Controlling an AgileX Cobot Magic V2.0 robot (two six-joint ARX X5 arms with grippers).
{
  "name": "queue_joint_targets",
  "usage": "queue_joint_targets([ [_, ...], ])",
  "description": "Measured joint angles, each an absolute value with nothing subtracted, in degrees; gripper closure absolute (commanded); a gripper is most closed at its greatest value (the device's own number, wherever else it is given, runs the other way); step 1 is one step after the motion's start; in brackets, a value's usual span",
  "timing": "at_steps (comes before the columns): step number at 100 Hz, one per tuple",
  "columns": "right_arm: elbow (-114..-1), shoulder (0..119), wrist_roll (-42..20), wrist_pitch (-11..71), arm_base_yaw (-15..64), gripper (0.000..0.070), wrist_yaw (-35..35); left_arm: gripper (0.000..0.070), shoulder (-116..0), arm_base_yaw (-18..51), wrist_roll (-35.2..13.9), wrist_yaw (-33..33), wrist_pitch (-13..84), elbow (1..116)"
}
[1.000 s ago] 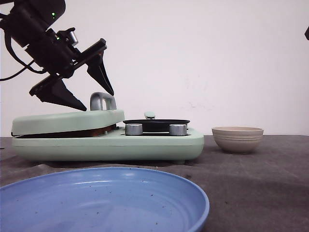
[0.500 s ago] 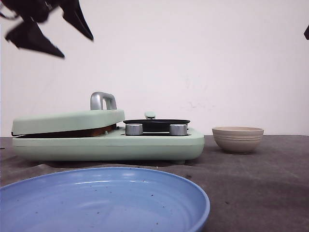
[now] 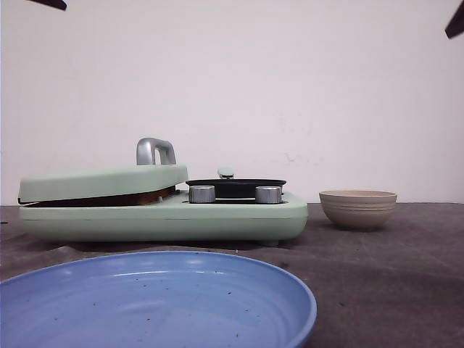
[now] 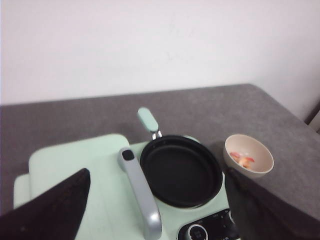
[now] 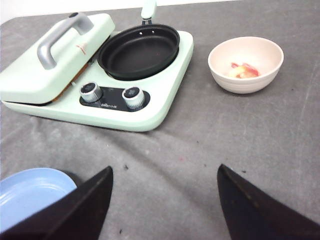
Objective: Make breakfast with bread and shrimp
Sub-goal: 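Release the lid handle and lift the left gripper, then move the right gripper down and grasp the rim of the cream shrimp bowl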
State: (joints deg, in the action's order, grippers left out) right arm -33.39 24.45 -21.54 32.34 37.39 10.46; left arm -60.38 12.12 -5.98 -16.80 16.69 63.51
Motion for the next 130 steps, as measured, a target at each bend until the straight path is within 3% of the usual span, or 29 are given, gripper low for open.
queue_joint_targets([
  [36, -46.7, 40.2, -20.8, 34.6, 32.9, 0.0297, 8.8, 0.0232, -46.3, 12.1, -6.7, -16.8, 11.6, 46.6],
  [91, -69.6, 69.5, -13.5, 40.9, 10.0, 0.0297, -7.6, 0.0233, -25.7, 12.1, -9.5, -16.5, 12.6, 31.8],
  [130, -79.5, 85.3, -11.8, 41.0, 4.3, 0.0296, -10.6, 0.0232, -17.8, 12.1, -10.0, -13.1, 18.3, 29.4],
])
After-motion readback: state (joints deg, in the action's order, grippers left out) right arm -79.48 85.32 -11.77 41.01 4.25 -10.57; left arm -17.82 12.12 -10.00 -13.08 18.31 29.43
